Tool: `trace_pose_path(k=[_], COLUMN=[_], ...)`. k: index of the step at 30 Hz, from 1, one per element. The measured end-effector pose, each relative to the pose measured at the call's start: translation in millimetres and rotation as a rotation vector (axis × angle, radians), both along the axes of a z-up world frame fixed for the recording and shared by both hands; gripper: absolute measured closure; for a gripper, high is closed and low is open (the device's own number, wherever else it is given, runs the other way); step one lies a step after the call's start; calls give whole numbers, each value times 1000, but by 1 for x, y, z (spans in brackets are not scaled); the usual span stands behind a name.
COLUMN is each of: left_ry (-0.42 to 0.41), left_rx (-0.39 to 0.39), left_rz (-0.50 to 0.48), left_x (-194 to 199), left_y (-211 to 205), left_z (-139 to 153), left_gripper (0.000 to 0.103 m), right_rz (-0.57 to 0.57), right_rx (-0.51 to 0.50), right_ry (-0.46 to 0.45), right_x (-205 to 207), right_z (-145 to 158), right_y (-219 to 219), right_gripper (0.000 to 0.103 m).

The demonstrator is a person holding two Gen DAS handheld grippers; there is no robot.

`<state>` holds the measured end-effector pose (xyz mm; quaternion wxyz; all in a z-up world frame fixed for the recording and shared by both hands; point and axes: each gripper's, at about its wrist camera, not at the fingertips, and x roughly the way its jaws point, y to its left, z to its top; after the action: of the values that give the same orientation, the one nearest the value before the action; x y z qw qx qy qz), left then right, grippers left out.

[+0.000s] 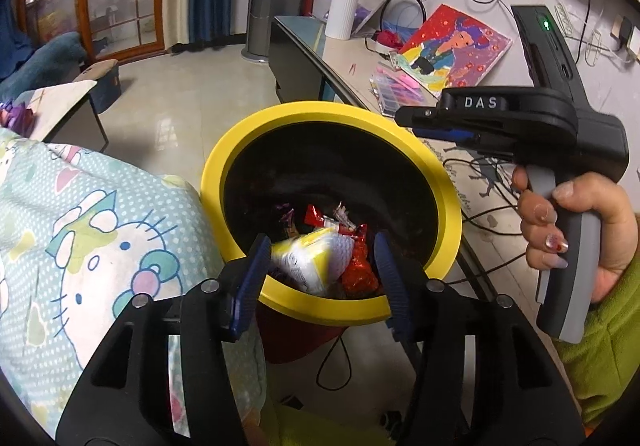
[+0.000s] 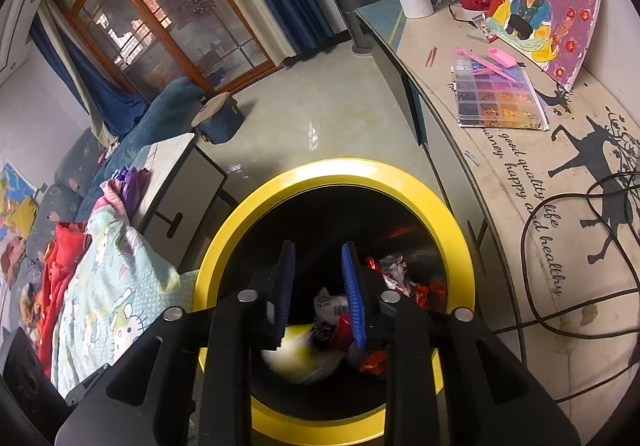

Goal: Collect trash

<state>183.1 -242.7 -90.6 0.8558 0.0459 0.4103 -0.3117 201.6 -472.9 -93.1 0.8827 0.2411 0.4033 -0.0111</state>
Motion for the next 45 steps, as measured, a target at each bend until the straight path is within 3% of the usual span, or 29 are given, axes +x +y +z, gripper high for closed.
trace_pose_path(k=[7,12,26,35,45], left_ry=[-6,-11,-91,-189,-350], left_rx=[-31,-52,-109,-117,-107], left_rz=[41,95,317,422,466], left_x=[-2,-2,-16,-53,-107], left_y=[11,32,119,172,200], left_z=[11,20,57,78,93], left_gripper=[25,12,11,11,11], right_rz=[11,31,113,137,134], right_rx=[-29,-80,-240,-310,-425], right_ry=[-18,-38,-160,-238,-473], right_x=[-9,-22,-70,-110,-180], right_z=[8,19,69,89,106], right_y=[2,13,86,136,193], right_gripper=[57,43,7,6,6])
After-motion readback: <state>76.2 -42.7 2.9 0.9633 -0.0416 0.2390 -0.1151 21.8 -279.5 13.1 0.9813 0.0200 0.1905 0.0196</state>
